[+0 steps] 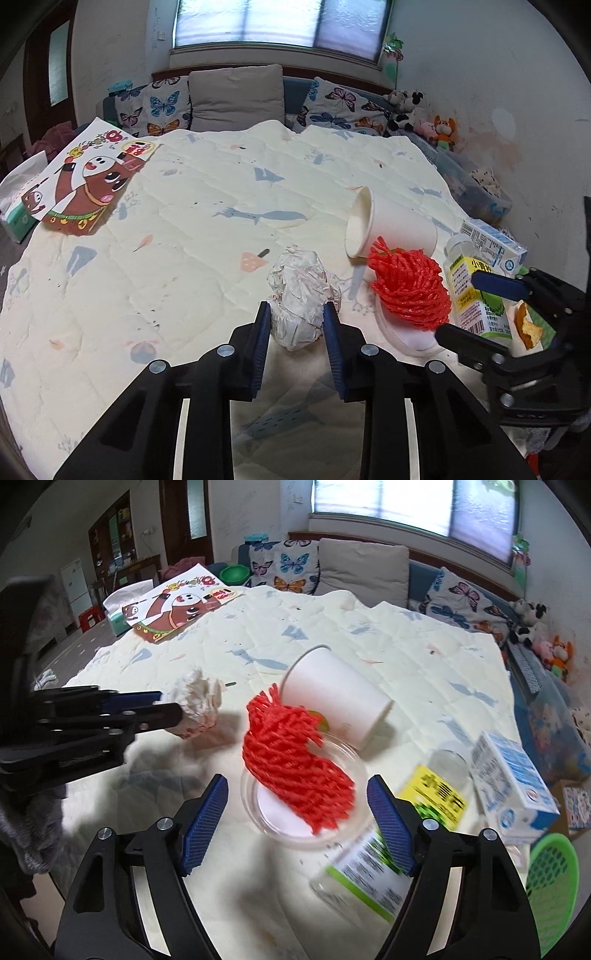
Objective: Collect trash
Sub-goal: 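Grasp the crumpled white tissue with the left tool while the right tool grasps the red mesh net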
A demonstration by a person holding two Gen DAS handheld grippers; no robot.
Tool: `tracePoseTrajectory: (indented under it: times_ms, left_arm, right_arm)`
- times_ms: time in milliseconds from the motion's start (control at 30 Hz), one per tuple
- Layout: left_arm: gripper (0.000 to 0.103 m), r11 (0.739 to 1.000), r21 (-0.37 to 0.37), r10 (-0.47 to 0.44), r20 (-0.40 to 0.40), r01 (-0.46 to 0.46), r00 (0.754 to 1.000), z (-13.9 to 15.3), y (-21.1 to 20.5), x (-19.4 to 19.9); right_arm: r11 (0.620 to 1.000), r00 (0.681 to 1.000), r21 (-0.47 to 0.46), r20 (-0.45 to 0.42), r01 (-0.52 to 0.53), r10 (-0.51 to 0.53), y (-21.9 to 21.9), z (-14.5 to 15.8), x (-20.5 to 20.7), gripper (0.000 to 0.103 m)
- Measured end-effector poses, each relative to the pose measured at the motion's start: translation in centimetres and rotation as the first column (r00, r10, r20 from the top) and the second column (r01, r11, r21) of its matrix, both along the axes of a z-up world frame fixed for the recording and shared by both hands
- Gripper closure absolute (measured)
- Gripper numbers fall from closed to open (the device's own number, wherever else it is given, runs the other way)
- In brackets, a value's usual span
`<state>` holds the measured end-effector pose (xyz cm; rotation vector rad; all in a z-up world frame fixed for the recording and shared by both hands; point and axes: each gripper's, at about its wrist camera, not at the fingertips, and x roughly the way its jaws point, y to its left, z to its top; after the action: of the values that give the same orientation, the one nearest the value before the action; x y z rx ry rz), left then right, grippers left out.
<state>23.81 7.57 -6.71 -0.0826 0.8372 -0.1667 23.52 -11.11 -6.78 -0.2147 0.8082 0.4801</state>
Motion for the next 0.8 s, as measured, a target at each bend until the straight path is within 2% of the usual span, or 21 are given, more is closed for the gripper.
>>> tracePoseTrajectory:
  times_ms: [300,433,567,800]
  left_arm:
    - [0.075,1.0,-0.013,0.009,0.012,-0.009,1.0,0.4,0.9,-0.9]
    - [0.075,1.0,-0.021,0.018,0.008,-0.018,1.0,0.3,1.0,-1.1]
    - [0.075,0.999,-0.029,0.02,0.014,-0.02,1.0,0.6,1.0,-1.2]
    - [0.075,0.999,-0.036,0.009,0.039,-0.007,0.999,1.8,0.1,-2.1]
  right_arm:
    - [0.999,1.0,-0.034,-0.016,-0.003,0.002,2.2,-1.6,1.8,0.036]
    - [0.999,1.0,-0.035,-0.026,0.01,-0.01,2.0,-1.8,2.0,0.048]
    - [1.0,1.0,-0.004,-0.018,0.02,-0.02,1.1,-1.1,1.6,0.055]
    - [0.999,0.999,0.047,0.024,0.025,-0.026,-0.5,1.2,-0.5,0.056]
